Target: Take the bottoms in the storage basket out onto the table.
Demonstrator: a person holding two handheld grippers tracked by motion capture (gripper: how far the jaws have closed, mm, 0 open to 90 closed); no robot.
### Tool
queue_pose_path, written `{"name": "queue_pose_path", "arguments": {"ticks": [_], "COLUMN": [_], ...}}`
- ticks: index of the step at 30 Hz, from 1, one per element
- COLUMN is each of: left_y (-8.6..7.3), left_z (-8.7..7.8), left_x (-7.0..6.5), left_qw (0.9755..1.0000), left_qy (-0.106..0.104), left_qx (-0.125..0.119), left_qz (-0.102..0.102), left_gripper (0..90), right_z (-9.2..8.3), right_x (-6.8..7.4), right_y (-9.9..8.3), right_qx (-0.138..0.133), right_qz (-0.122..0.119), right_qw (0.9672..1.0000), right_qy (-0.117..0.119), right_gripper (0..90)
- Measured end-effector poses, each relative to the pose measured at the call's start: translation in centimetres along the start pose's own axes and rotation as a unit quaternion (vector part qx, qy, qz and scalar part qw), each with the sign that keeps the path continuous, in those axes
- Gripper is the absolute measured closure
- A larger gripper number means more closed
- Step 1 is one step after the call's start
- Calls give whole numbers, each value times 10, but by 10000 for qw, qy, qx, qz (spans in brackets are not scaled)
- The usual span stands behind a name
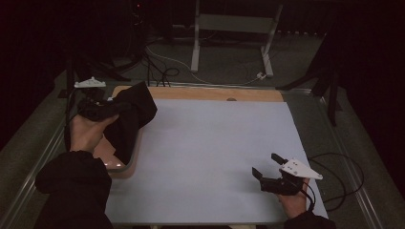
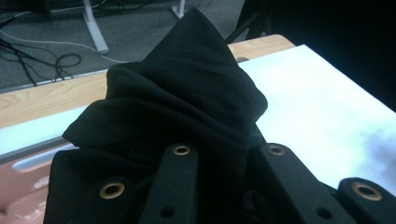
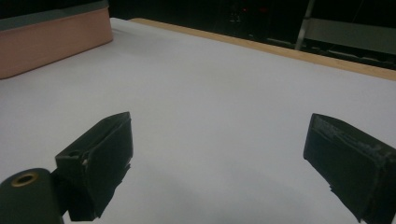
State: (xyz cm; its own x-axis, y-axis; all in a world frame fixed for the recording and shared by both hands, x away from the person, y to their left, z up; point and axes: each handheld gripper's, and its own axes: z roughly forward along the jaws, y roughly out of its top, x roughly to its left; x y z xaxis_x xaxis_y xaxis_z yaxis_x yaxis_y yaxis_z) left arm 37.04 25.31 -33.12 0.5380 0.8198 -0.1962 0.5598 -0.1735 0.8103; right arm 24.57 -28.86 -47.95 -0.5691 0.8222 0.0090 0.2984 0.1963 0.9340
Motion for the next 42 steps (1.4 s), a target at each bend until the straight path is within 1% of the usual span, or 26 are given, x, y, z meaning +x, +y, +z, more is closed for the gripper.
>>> {"name": "queue_pose_path", "arguments": {"ticks": [6,15,23,28,39,42], "left_y": [5,9,18,23,30,31], "left_z": [3,12,17,21,33,37], "left_x": [-8,-15,-24,-29,-43,-46], "left_qw": [9999,9998,9995,9993,9983,9981], "left_qy": [-78,-175,-243,-285,-451,-511], "left_qx": [-42,-61,-72,-84,-60,-69], "left_qz": [67,89,203,238,354,342], "left_gripper": [828,828,828,829,828,829], "right_z": [0,0,0,0,0,0], "right_x": [0,0,0,0,0,0], "right_y": [0,0,0,0,0,0], "right_qx": [1,3,7,5,17,16], "right_qz": [-1,-4,-2,-4,3,4], "right_qw": [10000,10000,10000,10000,10000,10000], "right_qy": [-5,-4,-4,-10,-9,-8], "right_gripper": [81,81,81,80,80,81]}}
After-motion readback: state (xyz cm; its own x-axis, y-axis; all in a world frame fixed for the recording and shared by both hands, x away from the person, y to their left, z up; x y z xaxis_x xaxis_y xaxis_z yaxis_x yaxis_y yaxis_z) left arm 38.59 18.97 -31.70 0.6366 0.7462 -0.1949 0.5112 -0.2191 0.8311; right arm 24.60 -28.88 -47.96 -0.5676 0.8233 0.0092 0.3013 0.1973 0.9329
